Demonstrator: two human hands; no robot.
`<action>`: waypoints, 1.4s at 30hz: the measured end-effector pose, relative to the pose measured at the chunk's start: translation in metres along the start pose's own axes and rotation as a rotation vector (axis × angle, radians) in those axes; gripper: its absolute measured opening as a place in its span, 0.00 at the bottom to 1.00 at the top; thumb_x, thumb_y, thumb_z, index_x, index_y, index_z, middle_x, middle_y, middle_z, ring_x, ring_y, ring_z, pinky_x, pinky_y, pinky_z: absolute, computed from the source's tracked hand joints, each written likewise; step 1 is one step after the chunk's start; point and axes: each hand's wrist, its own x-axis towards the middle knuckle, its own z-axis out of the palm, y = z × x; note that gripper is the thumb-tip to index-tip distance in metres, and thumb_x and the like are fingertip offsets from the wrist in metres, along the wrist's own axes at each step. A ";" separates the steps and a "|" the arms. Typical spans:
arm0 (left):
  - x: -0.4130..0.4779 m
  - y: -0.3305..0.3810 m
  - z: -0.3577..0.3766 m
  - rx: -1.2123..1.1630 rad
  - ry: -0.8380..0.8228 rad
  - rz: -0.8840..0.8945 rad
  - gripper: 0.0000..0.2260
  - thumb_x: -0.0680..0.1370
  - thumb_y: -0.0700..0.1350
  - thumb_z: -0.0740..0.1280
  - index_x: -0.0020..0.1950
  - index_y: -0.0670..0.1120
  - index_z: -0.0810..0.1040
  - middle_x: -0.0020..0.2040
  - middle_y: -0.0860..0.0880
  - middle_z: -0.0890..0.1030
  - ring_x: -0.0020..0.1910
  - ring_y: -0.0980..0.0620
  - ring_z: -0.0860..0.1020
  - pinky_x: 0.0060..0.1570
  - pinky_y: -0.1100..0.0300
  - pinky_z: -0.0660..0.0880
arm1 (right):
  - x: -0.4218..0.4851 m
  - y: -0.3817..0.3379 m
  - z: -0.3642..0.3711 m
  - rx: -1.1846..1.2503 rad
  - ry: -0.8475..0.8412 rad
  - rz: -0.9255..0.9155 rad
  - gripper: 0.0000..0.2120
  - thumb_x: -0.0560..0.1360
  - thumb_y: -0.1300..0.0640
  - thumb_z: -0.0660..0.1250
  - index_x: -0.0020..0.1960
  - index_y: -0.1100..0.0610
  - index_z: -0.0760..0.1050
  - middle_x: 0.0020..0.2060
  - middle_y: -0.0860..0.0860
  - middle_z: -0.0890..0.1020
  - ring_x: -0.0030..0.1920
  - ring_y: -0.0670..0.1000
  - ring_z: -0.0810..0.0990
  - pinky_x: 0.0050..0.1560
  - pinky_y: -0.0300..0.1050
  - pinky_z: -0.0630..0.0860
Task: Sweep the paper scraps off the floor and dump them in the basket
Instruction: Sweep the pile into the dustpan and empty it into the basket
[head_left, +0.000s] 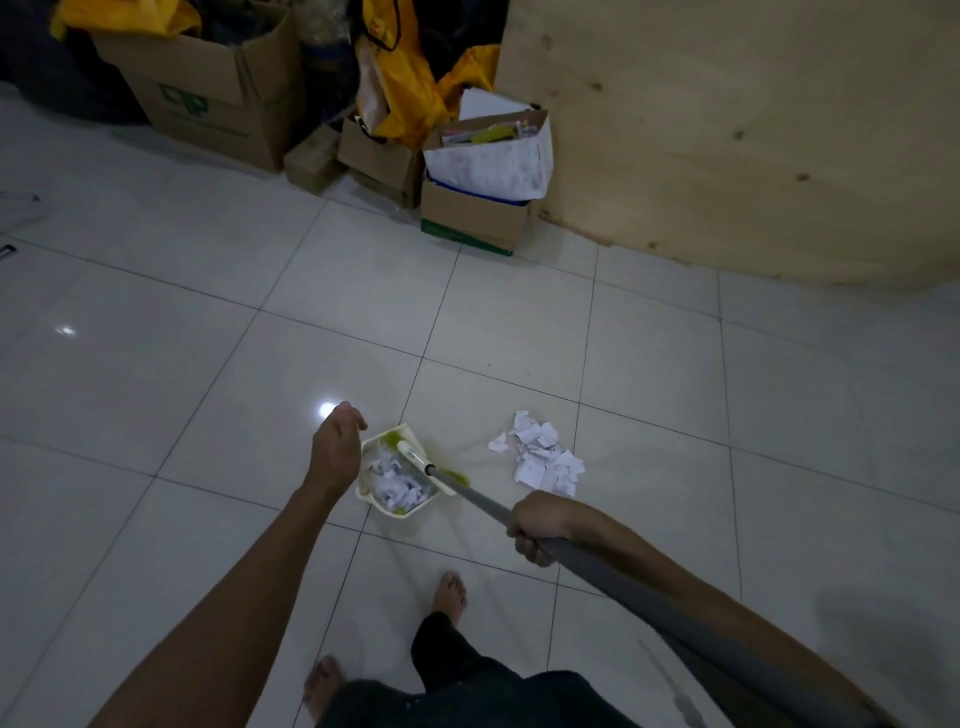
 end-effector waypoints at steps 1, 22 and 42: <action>-0.001 0.001 0.000 0.002 -0.009 -0.001 0.25 0.74 0.53 0.46 0.42 0.36 0.73 0.39 0.42 0.71 0.39 0.47 0.70 0.36 0.61 0.66 | -0.005 0.002 -0.003 0.016 -0.004 0.003 0.06 0.77 0.67 0.57 0.41 0.63 0.68 0.19 0.52 0.69 0.18 0.47 0.65 0.22 0.33 0.63; -0.005 -0.003 -0.040 0.055 -0.166 -0.297 0.23 0.83 0.49 0.45 0.55 0.40 0.77 0.58 0.38 0.77 0.58 0.41 0.73 0.59 0.52 0.68 | -0.011 0.010 0.030 -0.212 0.199 -0.222 0.04 0.76 0.63 0.58 0.44 0.59 0.71 0.33 0.53 0.74 0.30 0.49 0.72 0.30 0.41 0.71; 0.021 -0.005 -0.061 -0.208 -0.183 -0.589 0.19 0.80 0.52 0.50 0.52 0.43 0.77 0.61 0.38 0.74 0.54 0.45 0.70 0.49 0.55 0.66 | -0.041 0.026 0.035 -0.221 0.155 -0.305 0.11 0.76 0.63 0.57 0.56 0.64 0.71 0.32 0.55 0.71 0.25 0.49 0.70 0.21 0.38 0.68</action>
